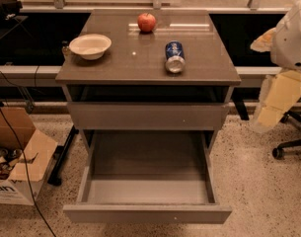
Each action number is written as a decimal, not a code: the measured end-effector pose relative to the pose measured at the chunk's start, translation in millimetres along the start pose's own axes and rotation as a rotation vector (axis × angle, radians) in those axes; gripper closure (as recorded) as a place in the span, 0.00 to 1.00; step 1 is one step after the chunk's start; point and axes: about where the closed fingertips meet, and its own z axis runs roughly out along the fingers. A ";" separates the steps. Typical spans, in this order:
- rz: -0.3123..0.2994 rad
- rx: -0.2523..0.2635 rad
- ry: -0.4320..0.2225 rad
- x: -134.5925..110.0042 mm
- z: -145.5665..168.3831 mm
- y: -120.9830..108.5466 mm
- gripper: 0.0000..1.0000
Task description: Place pepsi can into middle drawer
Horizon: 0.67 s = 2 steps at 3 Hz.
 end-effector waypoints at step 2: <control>-0.009 -0.016 -0.059 -13.2 21.0 -14.1 0.00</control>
Offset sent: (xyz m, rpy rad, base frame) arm 0.0176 0.0102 -0.0089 0.0438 -0.0045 0.0230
